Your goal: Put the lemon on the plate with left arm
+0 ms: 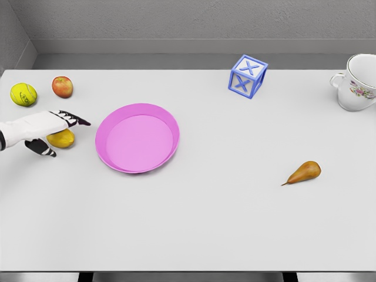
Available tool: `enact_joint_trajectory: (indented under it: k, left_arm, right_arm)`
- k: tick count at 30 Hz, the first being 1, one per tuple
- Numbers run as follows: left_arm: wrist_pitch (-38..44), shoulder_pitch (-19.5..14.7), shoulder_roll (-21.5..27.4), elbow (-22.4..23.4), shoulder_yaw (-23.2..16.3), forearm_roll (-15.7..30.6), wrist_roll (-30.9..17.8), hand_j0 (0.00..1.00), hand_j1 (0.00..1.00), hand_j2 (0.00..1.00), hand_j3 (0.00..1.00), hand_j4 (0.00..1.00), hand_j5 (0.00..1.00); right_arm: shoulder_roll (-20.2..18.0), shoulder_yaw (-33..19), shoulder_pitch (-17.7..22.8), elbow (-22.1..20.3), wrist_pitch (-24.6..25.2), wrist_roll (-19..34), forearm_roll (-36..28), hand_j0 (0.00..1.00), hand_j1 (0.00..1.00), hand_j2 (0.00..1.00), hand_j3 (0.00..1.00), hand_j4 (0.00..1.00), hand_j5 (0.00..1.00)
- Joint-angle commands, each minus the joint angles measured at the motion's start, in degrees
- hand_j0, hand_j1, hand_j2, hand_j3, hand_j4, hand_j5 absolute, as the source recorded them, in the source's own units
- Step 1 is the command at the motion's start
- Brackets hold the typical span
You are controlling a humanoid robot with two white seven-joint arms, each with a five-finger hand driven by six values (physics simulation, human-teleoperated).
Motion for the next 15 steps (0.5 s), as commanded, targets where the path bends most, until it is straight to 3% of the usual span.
enact_joint_trajectory:
  k: [1,8,10,15]
  left_arm:
    - [0.1,0.0,0.1,0.1,-0.1,0.1,0.0,0.93,0.93,0.93,0.93,0.93,0.93]
    - [0.1,-0.9,0.5,1.4,-0.2,0.5,-0.3,0.94,0.94,0.94,0.94,0.94,0.94]
    - [0.1,-0.9,0.6,1.2,-0.6,0.3,-0.3,0.84,0.84,0.84,0.84,0.84,0.84]
    - [0.1,-1.2,0.6,1.0,-1.1,0.2,-0.5,0.73,0.73,0.73,0.73,0.73,0.73]
  right_arm:
    - [0.0,0.0,0.0,0.0,0.0,0.0,0.0,1.00,1.00,1.00,1.00,1.00,1.00]
    - [0.0,0.0,0.0,0.0,0.0,0.0,0.0,1.00,1.00,1.00,1.00,1.00,1.00]
    - [0.0,0.0,0.0,0.0,0.0,0.0,0.0,1.00,1.00,1.00,1.00,1.00,1.00]
    - [0.0,0.0,0.0,0.0,0.0,0.0,0.0,1.00,1.00,1.00,1.00,1.00,1.00]
